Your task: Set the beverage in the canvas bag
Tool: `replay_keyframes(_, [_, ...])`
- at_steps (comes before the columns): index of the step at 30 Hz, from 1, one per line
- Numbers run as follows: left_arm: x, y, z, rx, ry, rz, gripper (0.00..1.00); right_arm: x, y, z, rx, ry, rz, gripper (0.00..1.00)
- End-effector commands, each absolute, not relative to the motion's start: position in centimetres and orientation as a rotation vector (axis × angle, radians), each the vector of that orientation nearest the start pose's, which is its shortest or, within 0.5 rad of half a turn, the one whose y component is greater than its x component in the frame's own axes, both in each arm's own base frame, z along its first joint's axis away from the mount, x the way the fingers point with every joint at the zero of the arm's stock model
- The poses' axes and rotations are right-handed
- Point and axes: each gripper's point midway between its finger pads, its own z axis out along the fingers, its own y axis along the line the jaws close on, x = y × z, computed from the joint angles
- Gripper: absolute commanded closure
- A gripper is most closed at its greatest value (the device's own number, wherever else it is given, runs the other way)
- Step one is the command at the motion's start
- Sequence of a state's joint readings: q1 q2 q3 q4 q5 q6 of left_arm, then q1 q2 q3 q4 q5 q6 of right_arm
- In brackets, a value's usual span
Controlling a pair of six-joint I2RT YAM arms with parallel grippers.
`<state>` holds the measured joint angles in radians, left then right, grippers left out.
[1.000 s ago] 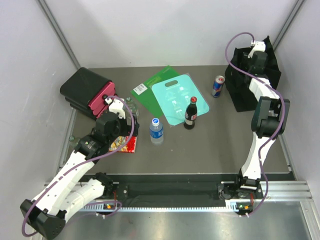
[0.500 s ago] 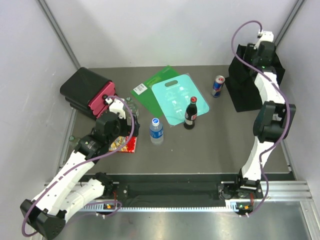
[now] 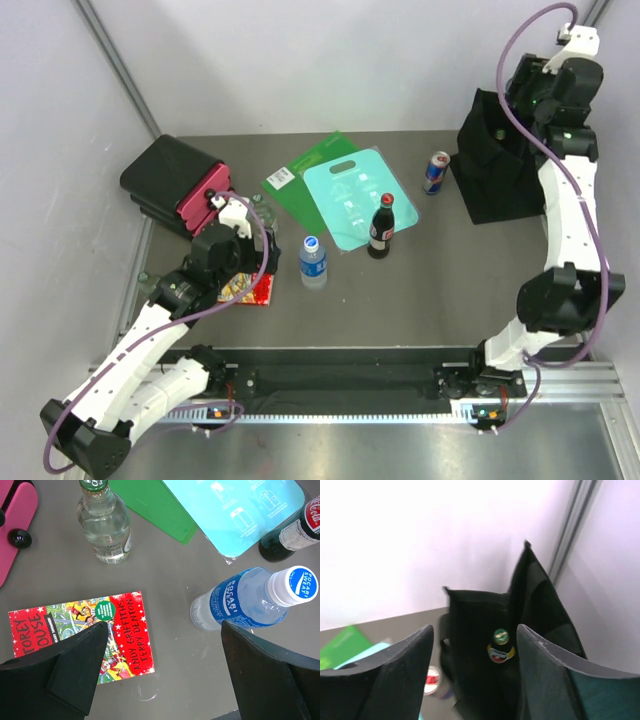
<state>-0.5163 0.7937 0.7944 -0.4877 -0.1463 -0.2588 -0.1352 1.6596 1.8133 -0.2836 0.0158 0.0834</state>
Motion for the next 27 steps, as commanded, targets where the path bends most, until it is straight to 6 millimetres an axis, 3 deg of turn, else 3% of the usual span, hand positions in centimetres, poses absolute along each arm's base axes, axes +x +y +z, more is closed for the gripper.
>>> replay_keyframes(1, [25.5,-12.8,22.8,0.169,2.001,-0.351,0.01,46.6,-2.9,43.9,0.139,1.654,0.06,0.29])
replay_keyframes(2, [25.5,-12.8,22.8,0.168,1.999,-0.352,0.01,46.1,-1.9,42.8,0.121,1.682,0.092,0.26])
replay_keyframes(3, [25.5,-12.8,22.8,0.166,1.999,-0.349,0.01,44.7,-0.6,43.7,0.096,1.664,0.124,0.22])
replay_keyframes(4, [25.5,-12.8,22.8,0.166,1.998,-0.349,0.01,44.0,0.4,43.3,0.075,1.677,0.151,0.14])
replay_keyframes(5, [25.5,-12.7,22.8,0.164,1.998,-0.348,0.01,43.5,1.2,41.8,0.065,1.708,0.17,0.12])
replay_keyframes(7, [25.6,-12.7,22.8,0.164,1.998,-0.348,0.01,41.5,4.1,42.0,0.01,1.698,0.234,0.09])
replay_keyframes(8, [25.6,-12.7,22.7,0.162,2.002,-0.346,0.01,41.0,5.1,40.4,-0.011,1.733,0.26,0.08])
replay_keyframes(10, [25.5,-12.9,22.6,0.174,2.004,-0.36,0.01,39.7,7.6,40.0,-0.066,1.742,0.307,0.04])
replay_keyframes(21, [25.4,-13.2,22.7,0.184,1.992,-0.374,0.01,37.6,17.8,33.8,-0.263,1.822,0.488,0.09])
replay_keyframes(27, [25.5,-13.1,22.9,0.183,1.984,-0.372,0.02,37.0,21.4,31.3,-0.335,1.847,0.464,0.16])
